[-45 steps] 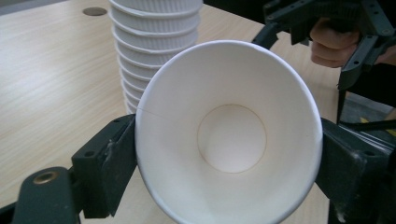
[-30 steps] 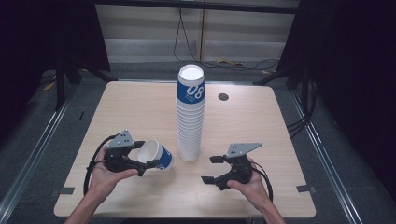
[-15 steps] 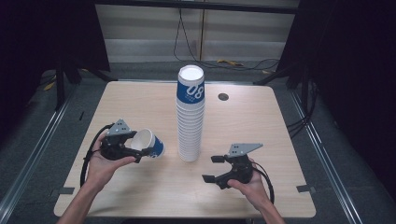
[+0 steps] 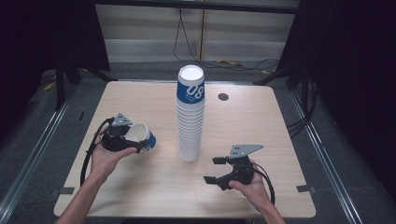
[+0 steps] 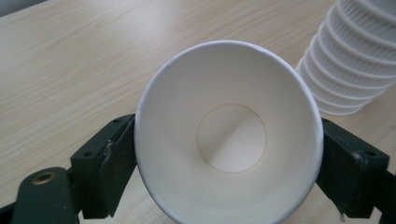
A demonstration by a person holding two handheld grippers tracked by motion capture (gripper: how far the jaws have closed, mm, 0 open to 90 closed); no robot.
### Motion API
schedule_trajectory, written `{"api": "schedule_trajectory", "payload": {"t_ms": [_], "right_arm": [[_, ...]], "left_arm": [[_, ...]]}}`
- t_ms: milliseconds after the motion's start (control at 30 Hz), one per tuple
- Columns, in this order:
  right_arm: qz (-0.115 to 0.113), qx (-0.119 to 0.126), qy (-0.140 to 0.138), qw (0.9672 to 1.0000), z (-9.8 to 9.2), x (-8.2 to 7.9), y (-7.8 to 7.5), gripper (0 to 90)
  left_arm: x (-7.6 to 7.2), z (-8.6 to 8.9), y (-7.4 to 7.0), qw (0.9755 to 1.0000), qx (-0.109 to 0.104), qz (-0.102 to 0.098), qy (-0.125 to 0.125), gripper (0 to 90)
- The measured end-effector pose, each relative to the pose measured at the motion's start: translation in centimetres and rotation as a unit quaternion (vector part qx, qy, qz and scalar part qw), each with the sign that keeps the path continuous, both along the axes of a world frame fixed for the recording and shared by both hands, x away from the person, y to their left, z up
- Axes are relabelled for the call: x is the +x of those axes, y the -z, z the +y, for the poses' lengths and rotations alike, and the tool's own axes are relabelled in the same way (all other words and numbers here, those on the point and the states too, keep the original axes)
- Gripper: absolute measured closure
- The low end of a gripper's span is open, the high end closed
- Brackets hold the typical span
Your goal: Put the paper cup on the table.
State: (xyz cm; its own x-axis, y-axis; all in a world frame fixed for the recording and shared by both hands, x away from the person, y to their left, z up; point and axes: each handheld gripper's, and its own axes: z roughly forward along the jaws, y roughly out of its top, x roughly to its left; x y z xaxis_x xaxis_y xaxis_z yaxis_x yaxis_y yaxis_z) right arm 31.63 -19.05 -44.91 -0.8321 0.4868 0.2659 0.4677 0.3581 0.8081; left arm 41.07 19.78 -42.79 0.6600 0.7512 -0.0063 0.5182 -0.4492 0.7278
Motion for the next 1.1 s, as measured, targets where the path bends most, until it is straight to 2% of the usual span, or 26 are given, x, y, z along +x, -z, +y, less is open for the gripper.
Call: {"api": "schedule_trajectory", "payload": {"t_ms": [67, 133, 167, 200, 300, 333, 400, 500, 600, 700, 733, 767, 833, 900, 933, 1100], "right_arm": [[-0.001, -0.003, -0.004, 1.0, 0.0, -0.1, 0.0, 17.0], [0.0, -0.005, -0.004, 1.0, -0.1, -0.2, 0.1, 17.0], [0.001, -0.005, -0.002, 1.0, -0.1, -0.2, 0.2, 17.0], [0.001, -0.005, 0.0, 1.0, -0.2, -0.2, 0.2, 17.0], [0.001, -0.005, 0.002, 1.0, -0.2, -0.2, 0.1, 17.1], [0.001, -0.006, 0.004, 1.0, -0.2, -0.2, 0.1, 17.1], [0.002, -0.006, 0.004, 1.0, -0.2, -0.2, 0.1, 17.2], [0.002, -0.007, 0.003, 1.0, -0.1, -0.3, 0.1, 17.3], [0.002, -0.008, 0.002, 1.0, 0.0, -0.3, 0.1, 17.3], [0.003, -0.009, 0.002, 0.9999, 0.0, -0.3, 0.2, 17.3], [0.004, -0.008, 0.003, 1.0, 0.0, -0.3, 0.2, 17.3], [0.005, -0.009, 0.004, 0.9999, -0.1, -0.2, 0.3, 17.9], [0.006, -0.007, 0.006, 0.9999, -0.2, -0.1, 0.3, 18.0], [0.004, -0.007, 0.007, 0.9999, -0.3, -0.2, 0.3, 18.0], [0.005, -0.008, 0.009, 0.9999, -0.4, -0.3, 0.3, 18.0], [0.006, -0.008, 0.012, 0.9999, -0.5, -0.3, 0.3, 17.9]], "left_arm": [[0.3, -0.1, 0.2, 1.0, 0.002, 0.005, -0.002, 14.8], [0.4, -0.1, 0.4, 0.9999, 0.014, 0.007, -0.003, 14.7], [0.6, -0.2, 0.6, 0.9997, 0.023, 0.007, -0.002, 14.7], [0.6, -0.3, 0.8, 0.9991, 0.041, 0.009, -0.003, 14.5], [1.0, 0.0, 0.9, 0.9991, 0.041, 0.007, -0.013, 14.1], [1.2, 0.0, 0.8, 0.9986, 0.05, 0.011, -0.01, 14.0], [1.3, -0.1, 0.7, 0.9985, 0.052, 0.015, -0.01, 13.9], [1.5, -0.5, 0.7, 0.9972, 0.074, 0.004, -0.007, 13.7], [1.9, -0.7, 0.9, 0.9974, 0.072, -0.002, -0.003, 13.5], [2.0, -1.1, 1.0, 0.9974, 0.072, 0.002, -0.001, 13.3], [2.1, -1.3, 1.2, 0.9973, 0.073, -0.004, 0.0, 13.3], [2.2, -1.7, 1.5, 0.9977, 0.067, -0.011, 0.001, 13.3], [2.3, -1.7, 1.5, 0.9978, 0.065, -0.013, -0.003, 13.3], [2.4, -1.8, 1.8, 0.9987, 0.05, -0.012, -0.003, 13.3], [2.4, -1.8, 1.9, 0.9984, 0.055, -0.011, 0.002, 13.2], [2.5, -2.0, 2.1, 0.999, 0.041, -0.016, -0.003, 13.2]]}}
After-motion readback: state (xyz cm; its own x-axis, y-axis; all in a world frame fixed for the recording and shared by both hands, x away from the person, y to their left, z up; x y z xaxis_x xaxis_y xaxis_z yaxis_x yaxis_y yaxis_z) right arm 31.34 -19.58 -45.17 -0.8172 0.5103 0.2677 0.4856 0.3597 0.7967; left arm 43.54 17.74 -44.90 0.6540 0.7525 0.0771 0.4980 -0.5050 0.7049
